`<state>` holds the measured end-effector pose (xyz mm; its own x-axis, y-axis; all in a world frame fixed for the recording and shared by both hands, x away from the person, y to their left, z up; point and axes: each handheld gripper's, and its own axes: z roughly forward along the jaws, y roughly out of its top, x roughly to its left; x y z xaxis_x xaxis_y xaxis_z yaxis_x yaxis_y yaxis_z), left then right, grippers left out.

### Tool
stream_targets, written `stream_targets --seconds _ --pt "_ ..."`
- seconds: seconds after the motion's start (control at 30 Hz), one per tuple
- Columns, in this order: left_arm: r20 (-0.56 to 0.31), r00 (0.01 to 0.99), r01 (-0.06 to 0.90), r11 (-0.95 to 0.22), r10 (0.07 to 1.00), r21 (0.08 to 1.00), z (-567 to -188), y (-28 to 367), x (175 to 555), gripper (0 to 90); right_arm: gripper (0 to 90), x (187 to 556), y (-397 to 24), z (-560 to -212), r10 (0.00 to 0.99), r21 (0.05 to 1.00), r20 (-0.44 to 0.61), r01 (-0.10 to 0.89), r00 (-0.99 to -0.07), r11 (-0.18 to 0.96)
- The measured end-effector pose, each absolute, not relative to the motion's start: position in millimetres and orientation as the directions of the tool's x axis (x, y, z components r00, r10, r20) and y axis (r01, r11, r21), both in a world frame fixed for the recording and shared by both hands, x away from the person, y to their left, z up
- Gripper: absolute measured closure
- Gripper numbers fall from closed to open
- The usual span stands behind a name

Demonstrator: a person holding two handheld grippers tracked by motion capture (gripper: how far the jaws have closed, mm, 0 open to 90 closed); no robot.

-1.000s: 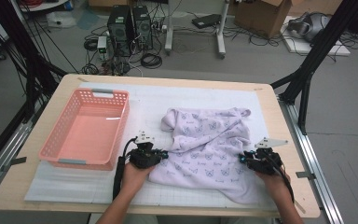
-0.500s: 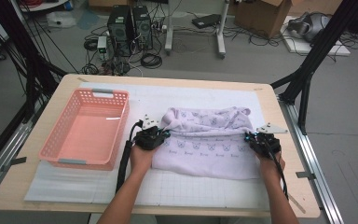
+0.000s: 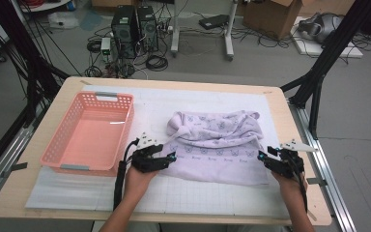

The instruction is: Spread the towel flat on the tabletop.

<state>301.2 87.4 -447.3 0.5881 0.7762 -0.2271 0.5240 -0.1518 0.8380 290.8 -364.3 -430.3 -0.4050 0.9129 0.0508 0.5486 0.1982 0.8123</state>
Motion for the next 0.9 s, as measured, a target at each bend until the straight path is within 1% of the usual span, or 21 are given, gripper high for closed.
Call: stream_targets --seconds 0.03,0.07,0.1,0.13,0.17,0.23,0.27,0.33,0.37,0.43,0.47,0.5,0.53,0.57,0.6,0.63,0.67,0.73,0.9 --pt "-0.227 0.588 0.524 -0.152 0.776 0.838 -447.3 87.4 301.2 39.6 52.8 290.8 -364.3 -430.3 0.913 0.812 0.051 0.549 -0.405 0.198" --pt "-0.233 0.584 0.535 -0.152 0.778 0.831 -449.8 90.3 296.8 39.9 51.5 277.4 -365.9 -433.8 0.913 0.795 0.047 0.569 -0.405 0.212" --pt "-0.251 0.577 0.556 -0.149 0.777 0.818 -451.9 93.9 289.6 39.9 51.2 271.1 -366.6 -435.5 0.912 0.789 0.051 0.577 -0.407 0.213" --pt "-0.251 0.577 0.556 -0.149 0.777 0.818 -451.9 93.9 289.6 40.8 51.2 271.1 -366.6 -435.5 0.912 0.789 0.051 0.577 -0.407 0.213" --pt "-0.259 0.577 0.57 -0.155 0.774 0.807 -451.2 93.6 282.7 42.1 50.6 259.2 -368.6 -438.1 0.911 0.779 0.069 0.593 -0.407 0.206" --pt "-0.262 0.58 0.581 -0.167 0.771 0.796 -451.5 92.4 280.1 43.1 50.6 249.3 -369.4 -439.9 0.909 0.772 0.079 0.601 -0.41 0.205" --pt "-0.244 0.588 0.583 -0.195 0.771 0.789 -453.2 90.2 274.8 43.3 50.6 246.0 -369.2 -440.6 0.907 0.767 0.083 0.607 -0.413 0.207" --pt "-0.241 0.583 0.588 -0.199 0.776 0.784 -452.6 88.7 270.4 45.8 50.7 241.9 -367.7 -442.4 0.904 0.754 0.072 0.617 -0.421 0.227" --pt "-0.217 0.586 0.579 -0.215 0.781 0.786 -452.4 87.6 267.8 49.2 50.8 240.1 -366.5 -443.1 0.904 0.746 0.072 0.624 -0.422 0.232" --pt "-0.169 0.596 0.557 -0.252 0.785 0.791 -452.2 86.1 263.4 56.6 54.9 237.1 -364.6 -445.1 0.911 0.736 0.05 0.631 -0.41 0.244" --pt "-0.153 0.598 0.553 -0.266 0.787 0.79 -451.7 86.8 262.0 61.9 55.3 235.4 -363.8 -446.1 0.915 0.733 0.032 0.632 -0.402 0.252" --pt "-0.151 0.599 0.553 -0.27 0.787 0.788 -451.6 88.6 261.4 69.8 56.8 233.6 -364.0 -447.0 0.916 0.74 0.032 0.625 -0.4 0.248" --pt "-0.16 0.597 0.56 -0.265 0.786 0.785 -451.7 90.9 261.1 77.5 60.3 232.1 -364.4 -447.9 0.916 0.747 0.037 0.62 -0.4 0.241" --pt "-0.174 0.596 0.566 -0.257 0.784 0.783 -452.0 92.6 260.5 81.9 67.6 229.9 -364.9 -448.0 0.914 0.747 0.044 0.621 -0.404 0.238" --pt "-0.174 0.596 0.566 -0.257 0.784 0.783 -452.0 92.6 260.5 84.3 78.8 228.0 -366.1 -448.2 0.908 0.749 0.057 0.619 -0.416 0.237" --pt "-0.178 0.598 0.566 -0.255 0.781 0.784 -452.2 93.7 258.7 85.1 85.3 226.2 -367.3 -448.0 0.899 0.749 0.076 0.62 -0.431 0.234" --pt "-0.174 0.605 0.559 -0.259 0.777 0.788 -452.4 94.9 251.6 85.4 86.5 223.6 -367.6 -447.6 0.899 0.748 0.072 0.62 -0.432 0.238" --pt "-0.172 0.609 0.554 -0.261 0.774 0.79 -452.9 96.1 247.0 85.7 87.3 217.8 -368.2 -446.7 0.892 0.746 0.07 0.617 -0.446 0.249" --pt "-0.194 0.629 0.539 -0.243 0.753 0.806 -454.3 105.6 214.8 85.8 87.6 198.8 -371.7 -446.3 0.874 0.756 0.063 0.595 -0.482 0.274"
